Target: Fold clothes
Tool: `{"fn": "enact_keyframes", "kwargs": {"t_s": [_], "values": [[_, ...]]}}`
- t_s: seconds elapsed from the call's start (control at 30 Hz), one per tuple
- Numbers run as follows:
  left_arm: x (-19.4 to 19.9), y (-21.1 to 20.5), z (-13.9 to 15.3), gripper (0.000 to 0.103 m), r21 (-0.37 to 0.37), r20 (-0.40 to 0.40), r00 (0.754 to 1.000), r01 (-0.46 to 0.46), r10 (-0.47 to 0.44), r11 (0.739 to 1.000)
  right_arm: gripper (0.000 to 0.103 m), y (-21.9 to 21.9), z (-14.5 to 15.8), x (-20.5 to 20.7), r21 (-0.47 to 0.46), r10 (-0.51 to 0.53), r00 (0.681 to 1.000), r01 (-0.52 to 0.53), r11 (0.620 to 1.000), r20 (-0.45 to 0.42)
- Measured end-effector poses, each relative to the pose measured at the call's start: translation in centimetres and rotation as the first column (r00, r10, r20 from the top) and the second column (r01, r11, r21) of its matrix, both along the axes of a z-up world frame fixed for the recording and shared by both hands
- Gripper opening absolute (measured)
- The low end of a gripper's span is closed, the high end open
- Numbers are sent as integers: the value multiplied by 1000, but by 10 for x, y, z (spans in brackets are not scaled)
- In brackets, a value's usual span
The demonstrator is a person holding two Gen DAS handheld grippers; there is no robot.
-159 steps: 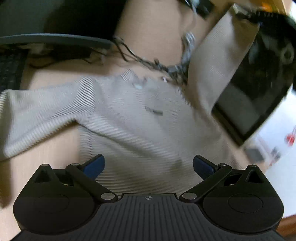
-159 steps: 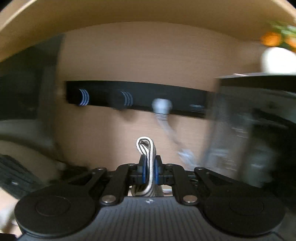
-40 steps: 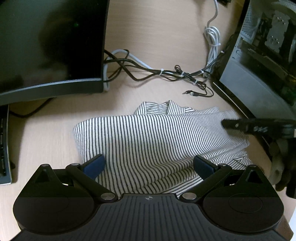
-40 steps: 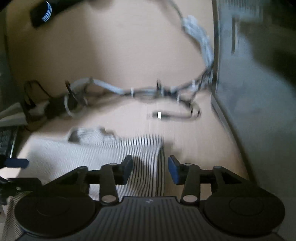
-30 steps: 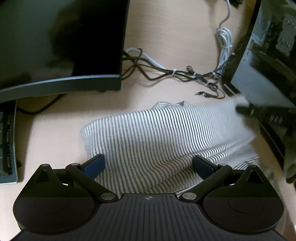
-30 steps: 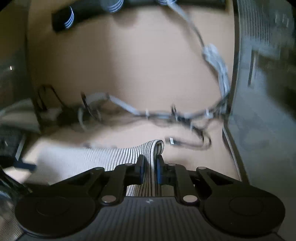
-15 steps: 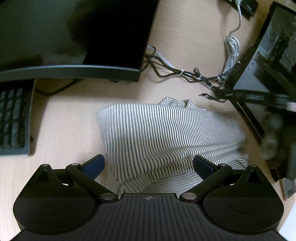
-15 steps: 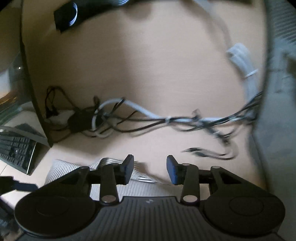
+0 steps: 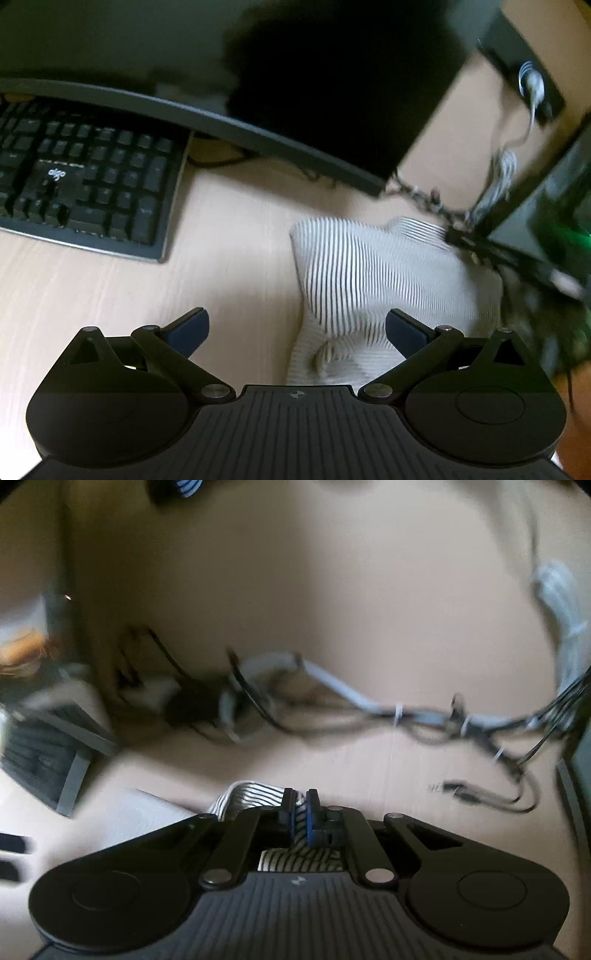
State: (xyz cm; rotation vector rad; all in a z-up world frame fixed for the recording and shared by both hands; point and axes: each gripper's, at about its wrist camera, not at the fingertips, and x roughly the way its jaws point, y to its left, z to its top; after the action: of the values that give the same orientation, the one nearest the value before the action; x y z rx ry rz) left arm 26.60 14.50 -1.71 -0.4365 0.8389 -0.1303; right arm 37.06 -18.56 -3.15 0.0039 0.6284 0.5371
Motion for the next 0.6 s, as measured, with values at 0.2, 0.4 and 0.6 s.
{"fn": "enact_keyframes", "kwargs": {"t_s": [0.2, 0.4, 0.6], "values": [[5, 23, 29, 103, -89, 75, 997, 22, -15, 996, 5, -22, 24, -91, 3, 42, 999, -42, 999, 17], [9, 9, 46, 103, -69, 116, 983, 152, -143, 986, 5, -23, 5, -168, -34, 58, 996, -60, 998, -64], [6, -13, 46, 103, -69, 106, 953, 292, -285, 954, 6, -22, -13, -223, -72, 81, 985, -93, 993, -152]]}}
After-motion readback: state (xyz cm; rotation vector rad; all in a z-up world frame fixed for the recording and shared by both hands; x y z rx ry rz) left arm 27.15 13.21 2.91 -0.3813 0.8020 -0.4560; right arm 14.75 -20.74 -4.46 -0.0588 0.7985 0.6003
